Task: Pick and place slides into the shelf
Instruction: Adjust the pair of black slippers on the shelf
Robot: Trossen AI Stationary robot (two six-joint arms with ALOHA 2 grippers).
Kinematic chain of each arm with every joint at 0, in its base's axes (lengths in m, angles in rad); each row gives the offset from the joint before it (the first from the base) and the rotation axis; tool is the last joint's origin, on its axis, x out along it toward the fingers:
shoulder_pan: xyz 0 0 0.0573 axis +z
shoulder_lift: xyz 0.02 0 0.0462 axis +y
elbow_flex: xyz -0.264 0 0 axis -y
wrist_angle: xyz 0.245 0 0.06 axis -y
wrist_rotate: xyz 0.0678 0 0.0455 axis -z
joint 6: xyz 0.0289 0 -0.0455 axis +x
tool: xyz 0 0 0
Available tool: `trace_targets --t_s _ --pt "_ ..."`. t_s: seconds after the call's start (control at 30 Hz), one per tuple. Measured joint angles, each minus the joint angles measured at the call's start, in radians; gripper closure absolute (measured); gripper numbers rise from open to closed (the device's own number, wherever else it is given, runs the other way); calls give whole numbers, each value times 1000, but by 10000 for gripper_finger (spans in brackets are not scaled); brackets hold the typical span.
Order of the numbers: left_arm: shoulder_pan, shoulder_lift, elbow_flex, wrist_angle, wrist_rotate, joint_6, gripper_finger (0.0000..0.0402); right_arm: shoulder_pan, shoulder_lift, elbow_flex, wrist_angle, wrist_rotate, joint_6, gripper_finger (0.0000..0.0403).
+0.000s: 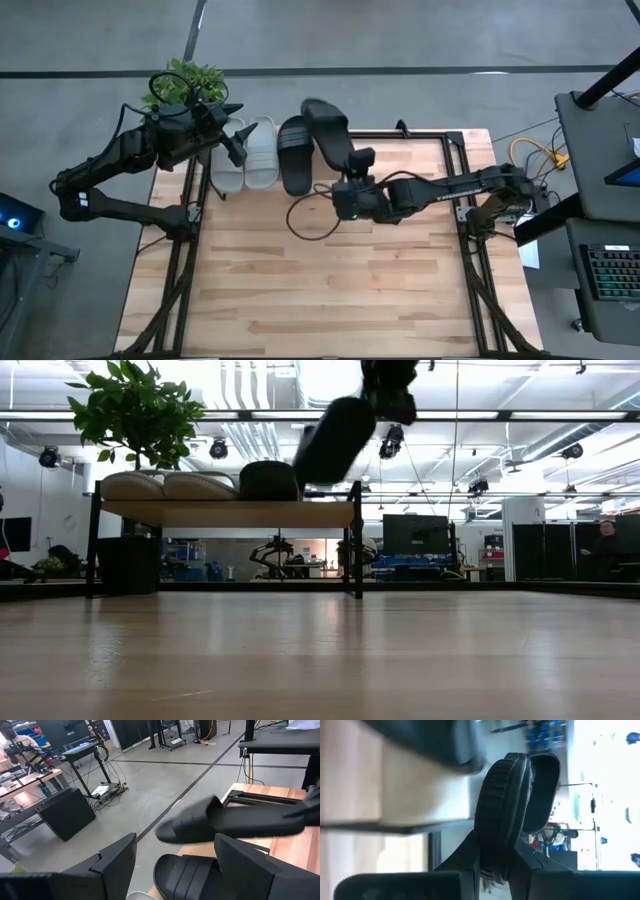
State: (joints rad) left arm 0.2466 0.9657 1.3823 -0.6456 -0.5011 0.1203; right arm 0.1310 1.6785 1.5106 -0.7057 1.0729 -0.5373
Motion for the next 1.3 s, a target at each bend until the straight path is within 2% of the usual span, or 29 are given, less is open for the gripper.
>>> trace_targets --t_s 0.13,0.33,0.47,0.7,0.87,1.1,1.3 --pt "0 -1 0 0 0 -2 150 2 61 66 -235 -4 135 353" --pt "0 0 0 0 2 -5 150 3 142 146 -395 0 287 353" --pt "0 0 0 0 2 -5 150 9 198 174 -425 -37 255 354" --pt "0 -3 0 1 6 -5 150 31 298 247 -483 -33 186 354" --pt "0 -3 0 2 34 -8 150 33 360 356 -561 -56 263 354" --pt "0 0 0 12 36 -8 150 34 442 579 -665 -135 440 354" --pt "0 0 0 23 35 -2 150 36 510 677 -689 -212 473 354"
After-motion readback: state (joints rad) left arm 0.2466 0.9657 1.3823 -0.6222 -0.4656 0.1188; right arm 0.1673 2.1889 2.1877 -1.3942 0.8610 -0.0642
